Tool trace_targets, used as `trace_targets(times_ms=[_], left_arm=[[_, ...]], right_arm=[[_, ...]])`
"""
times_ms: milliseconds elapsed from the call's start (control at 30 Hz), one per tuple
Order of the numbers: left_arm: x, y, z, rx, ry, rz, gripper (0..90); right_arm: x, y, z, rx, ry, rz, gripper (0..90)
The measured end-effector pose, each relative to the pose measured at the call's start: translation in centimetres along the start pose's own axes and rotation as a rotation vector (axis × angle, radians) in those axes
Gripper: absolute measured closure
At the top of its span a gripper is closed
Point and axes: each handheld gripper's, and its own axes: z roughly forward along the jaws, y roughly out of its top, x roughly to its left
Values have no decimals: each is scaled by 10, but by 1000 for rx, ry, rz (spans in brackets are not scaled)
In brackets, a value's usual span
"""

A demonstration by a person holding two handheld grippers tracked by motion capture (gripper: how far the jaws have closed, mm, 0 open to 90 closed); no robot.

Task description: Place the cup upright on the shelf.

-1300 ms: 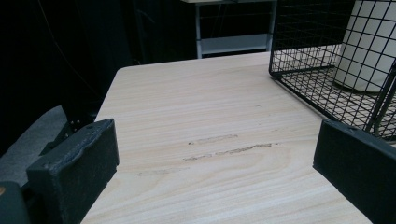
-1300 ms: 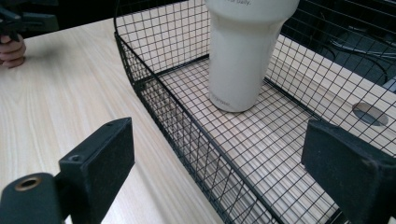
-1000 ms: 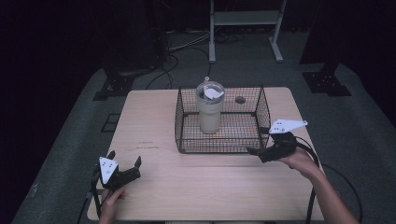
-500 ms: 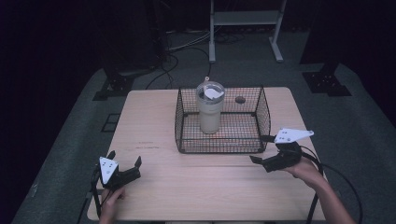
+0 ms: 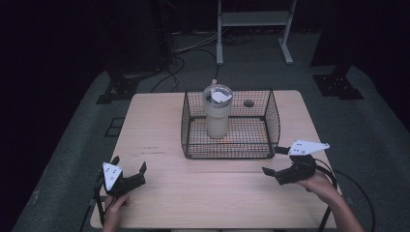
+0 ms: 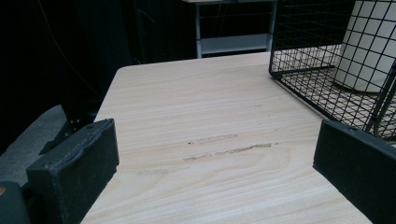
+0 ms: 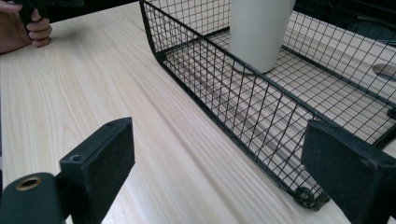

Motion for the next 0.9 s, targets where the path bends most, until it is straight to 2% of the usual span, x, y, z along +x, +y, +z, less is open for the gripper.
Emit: trace_targets(times_ms=[600, 900], left_arm=[[0, 0, 0, -2, 1, 2, 0], [0, 0, 0, 1, 3, 0, 0]], right_arm=[[5, -25, -7, -13, -16, 38, 92], [7, -34, -6, -12, -6, 55, 92]])
